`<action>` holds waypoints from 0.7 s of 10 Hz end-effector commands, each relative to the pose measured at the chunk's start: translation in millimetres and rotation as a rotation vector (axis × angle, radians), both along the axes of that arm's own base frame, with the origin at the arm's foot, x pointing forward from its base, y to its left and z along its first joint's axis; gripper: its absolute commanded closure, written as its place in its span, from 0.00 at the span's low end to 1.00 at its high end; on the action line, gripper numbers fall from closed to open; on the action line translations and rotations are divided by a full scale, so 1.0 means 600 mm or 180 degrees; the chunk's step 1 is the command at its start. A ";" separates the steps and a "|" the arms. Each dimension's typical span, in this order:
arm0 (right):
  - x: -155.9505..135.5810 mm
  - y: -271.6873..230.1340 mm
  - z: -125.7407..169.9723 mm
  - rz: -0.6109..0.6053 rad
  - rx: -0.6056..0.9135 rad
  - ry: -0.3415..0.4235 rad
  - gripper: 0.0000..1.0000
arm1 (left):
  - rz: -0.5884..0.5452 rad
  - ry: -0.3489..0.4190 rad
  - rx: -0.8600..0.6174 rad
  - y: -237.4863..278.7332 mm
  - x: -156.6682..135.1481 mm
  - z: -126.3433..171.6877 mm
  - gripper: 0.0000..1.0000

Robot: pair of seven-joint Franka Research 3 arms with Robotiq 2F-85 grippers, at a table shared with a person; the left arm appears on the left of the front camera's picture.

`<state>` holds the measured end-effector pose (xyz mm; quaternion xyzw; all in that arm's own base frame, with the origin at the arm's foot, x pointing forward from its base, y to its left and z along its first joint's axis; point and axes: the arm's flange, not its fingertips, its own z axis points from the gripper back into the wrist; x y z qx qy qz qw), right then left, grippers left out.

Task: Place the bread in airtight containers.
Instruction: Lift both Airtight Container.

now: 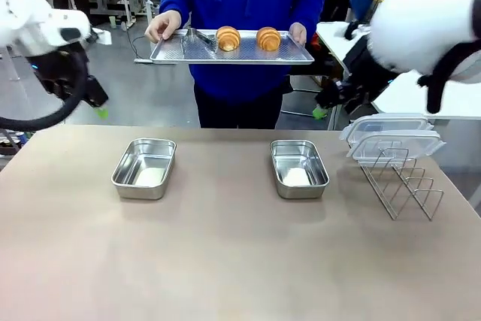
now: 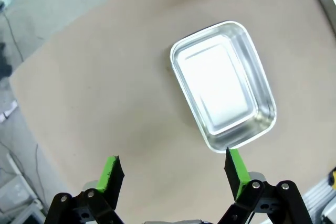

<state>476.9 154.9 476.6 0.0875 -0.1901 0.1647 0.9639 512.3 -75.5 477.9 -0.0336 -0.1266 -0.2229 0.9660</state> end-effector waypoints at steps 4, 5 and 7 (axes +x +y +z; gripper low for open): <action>0.067 0.028 -0.080 -0.0530 -0.0406 0.0385 0.00 | 0.0592 0.0126 0.0373 -0.029 0.006 -0.091 0.00; 0.068 0.022 -0.095 -0.0512 -0.0365 0.0443 0.00 | 0.0642 0.0163 0.0395 -0.032 0.009 -0.109 0.00; 0.066 0.007 -0.132 -0.0469 -0.0309 0.0572 0.00 | 0.0629 0.0194 0.0341 -0.042 0.006 -0.144 0.00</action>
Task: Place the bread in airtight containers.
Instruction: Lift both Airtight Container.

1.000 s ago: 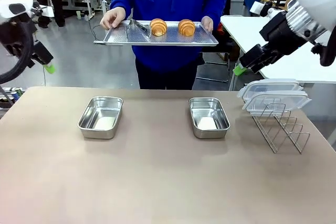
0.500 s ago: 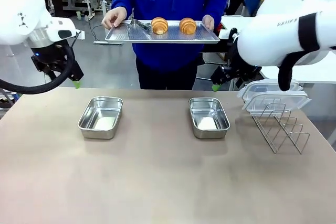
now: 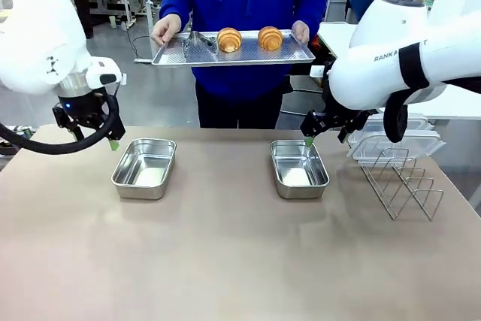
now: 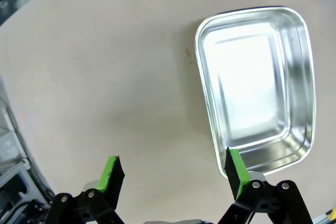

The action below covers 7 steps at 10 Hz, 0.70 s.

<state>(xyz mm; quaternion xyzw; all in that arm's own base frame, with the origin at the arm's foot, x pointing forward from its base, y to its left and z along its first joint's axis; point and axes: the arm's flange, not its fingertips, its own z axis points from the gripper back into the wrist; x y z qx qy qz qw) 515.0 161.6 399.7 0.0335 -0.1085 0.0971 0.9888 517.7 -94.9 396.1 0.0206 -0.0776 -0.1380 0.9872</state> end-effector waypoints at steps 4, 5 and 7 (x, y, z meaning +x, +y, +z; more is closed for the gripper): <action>-0.007 -0.011 -0.057 0.0003 0.0068 0.0146 0.00 | 0.0022 -0.0053 -0.0232 -0.026 -0.019 -0.054 0.00; -0.007 -0.012 -0.067 0.0007 0.0055 0.0125 0.00 | 0.0057 -0.0116 -0.0217 -0.032 -0.020 -0.066 0.00; -0.007 -0.014 -0.084 -0.0006 0.0043 0.0126 0.00 | 0.0120 -0.0187 -0.0210 -0.031 -0.019 -0.079 0.00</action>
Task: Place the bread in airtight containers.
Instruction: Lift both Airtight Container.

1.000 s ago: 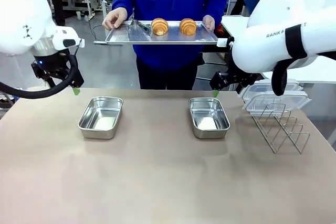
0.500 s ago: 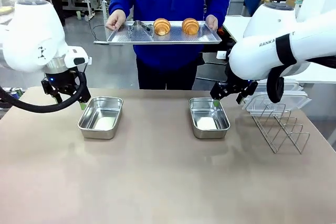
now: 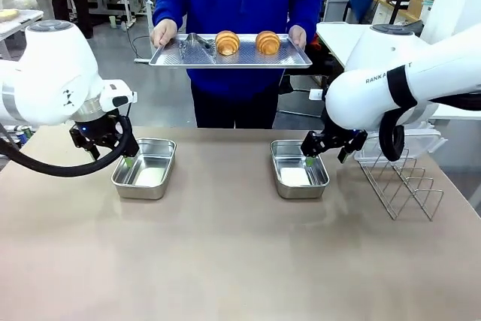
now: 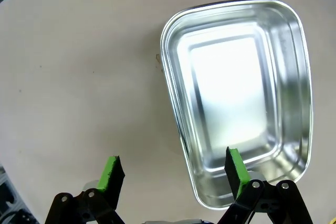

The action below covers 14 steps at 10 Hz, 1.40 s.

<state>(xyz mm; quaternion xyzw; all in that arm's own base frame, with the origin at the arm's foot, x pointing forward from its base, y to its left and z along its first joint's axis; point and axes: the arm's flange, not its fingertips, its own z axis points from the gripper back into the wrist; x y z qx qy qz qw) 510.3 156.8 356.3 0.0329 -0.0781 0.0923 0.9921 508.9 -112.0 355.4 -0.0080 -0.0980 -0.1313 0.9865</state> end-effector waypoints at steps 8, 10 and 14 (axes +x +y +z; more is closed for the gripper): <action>0.023 -0.012 -0.054 -0.0163 0.0065 -0.0127 0.00 | 0.0178 -0.0005 -0.0020 0.001 0.019 -0.045 0.00; 0.024 -0.013 -0.059 -0.0188 0.0039 -0.0143 0.60 | 0.0150 0.0048 0.0032 -0.002 0.018 -0.048 0.56; 0.026 -0.013 -0.060 -0.0231 0.0008 -0.0120 1.00 | 0.0154 0.0032 0.0053 0.000 0.015 -0.047 1.00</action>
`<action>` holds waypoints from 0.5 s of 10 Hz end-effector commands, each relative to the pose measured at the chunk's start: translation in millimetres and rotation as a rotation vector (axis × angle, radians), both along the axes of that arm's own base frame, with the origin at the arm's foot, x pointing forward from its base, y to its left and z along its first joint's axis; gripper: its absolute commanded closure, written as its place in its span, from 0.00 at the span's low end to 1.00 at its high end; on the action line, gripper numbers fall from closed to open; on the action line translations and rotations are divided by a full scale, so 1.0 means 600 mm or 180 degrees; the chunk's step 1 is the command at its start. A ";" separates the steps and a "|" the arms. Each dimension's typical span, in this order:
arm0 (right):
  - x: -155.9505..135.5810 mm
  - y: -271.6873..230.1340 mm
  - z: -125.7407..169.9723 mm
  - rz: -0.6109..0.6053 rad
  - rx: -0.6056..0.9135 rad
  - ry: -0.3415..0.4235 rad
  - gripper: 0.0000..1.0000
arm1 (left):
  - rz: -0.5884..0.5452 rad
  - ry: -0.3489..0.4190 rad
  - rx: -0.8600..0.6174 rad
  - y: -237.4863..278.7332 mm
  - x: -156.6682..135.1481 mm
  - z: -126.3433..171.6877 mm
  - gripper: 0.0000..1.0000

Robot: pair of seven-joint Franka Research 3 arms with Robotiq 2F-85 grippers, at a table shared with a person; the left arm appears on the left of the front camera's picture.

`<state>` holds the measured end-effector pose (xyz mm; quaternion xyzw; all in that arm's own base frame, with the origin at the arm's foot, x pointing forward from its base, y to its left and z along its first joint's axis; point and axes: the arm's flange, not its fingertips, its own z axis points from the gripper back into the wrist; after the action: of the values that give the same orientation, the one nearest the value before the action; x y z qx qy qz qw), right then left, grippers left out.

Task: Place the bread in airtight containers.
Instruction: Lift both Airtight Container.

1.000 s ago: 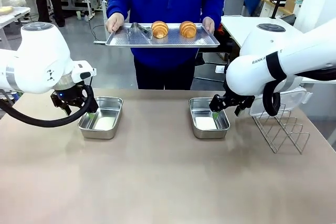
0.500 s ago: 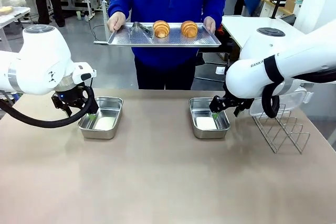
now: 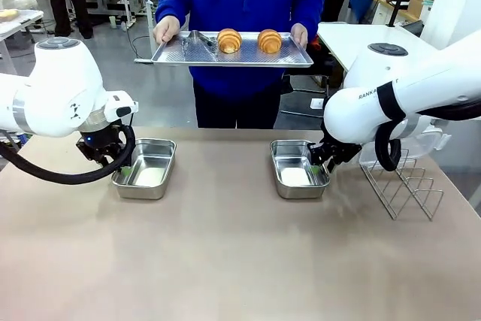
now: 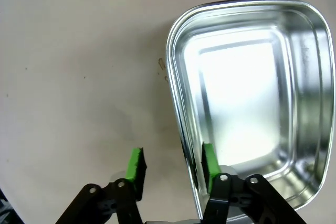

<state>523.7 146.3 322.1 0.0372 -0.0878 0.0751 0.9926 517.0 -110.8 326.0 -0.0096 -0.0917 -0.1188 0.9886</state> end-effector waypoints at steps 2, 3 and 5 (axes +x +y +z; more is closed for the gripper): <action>0.003 0.005 -0.003 -0.0153 -0.0025 -0.0061 1.00 | 0.0087 0.0003 0.0062 -0.003 0.001 0.005 0.89; 0.002 0.006 -0.001 -0.0165 -0.0022 -0.0077 1.00 | 0.0116 0.0015 0.0063 -0.002 0.001 0.006 1.00; -0.002 0.009 0.007 -0.0187 -0.0041 -0.0087 1.00 | 0.0167 0.0020 0.0085 -0.004 -0.001 0.008 1.00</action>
<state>524.3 146.7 322.6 0.0379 -0.0891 0.0644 0.9932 517.1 -111.1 327.6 -0.0098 -0.0920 -0.1091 0.9897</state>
